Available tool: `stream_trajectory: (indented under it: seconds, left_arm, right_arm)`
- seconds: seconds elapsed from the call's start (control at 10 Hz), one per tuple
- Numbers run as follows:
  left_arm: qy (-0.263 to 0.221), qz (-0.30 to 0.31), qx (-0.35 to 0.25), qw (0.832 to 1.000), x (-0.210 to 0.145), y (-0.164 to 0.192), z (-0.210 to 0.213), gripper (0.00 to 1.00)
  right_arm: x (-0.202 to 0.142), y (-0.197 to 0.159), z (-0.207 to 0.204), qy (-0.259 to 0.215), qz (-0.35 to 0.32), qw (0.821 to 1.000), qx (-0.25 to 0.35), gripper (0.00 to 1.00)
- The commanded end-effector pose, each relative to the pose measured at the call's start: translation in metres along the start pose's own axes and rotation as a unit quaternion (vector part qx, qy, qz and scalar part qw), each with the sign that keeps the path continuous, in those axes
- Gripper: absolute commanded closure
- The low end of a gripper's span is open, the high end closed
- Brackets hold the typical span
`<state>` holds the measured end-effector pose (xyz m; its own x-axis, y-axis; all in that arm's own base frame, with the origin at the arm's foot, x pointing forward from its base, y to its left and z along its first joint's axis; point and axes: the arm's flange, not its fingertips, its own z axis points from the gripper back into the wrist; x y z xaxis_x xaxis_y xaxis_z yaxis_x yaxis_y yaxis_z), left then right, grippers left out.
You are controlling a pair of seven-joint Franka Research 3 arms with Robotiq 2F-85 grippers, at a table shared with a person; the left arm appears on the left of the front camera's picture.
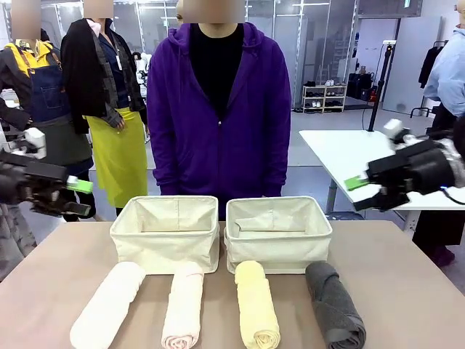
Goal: Divide the towels into two baskets.
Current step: Pick up one hotel-folded towel and place it in the Fabric basket indicated by the person.
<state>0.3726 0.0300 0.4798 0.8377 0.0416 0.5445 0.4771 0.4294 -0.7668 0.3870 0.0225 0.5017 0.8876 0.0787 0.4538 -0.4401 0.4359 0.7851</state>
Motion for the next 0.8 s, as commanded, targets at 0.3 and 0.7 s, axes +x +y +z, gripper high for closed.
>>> stream_trajectory:
  seconds: [0.3, 0.7]
  left_arm:
    - [-0.16, 0.04, 0.009, 0.986, -0.057, 0.027, 0.127, 0.0]
    - [-0.248, 0.093, 0.07, 0.962, -0.106, 0.039, 0.195, 0.0]
  right_arm:
    - [-0.073, -0.08, 0.144, -0.163, -0.117, 0.979, 0.038, 0.0]
    - [-0.152, -0.088, 0.245, -0.264, -0.164, 0.95, -0.008, 0.0]
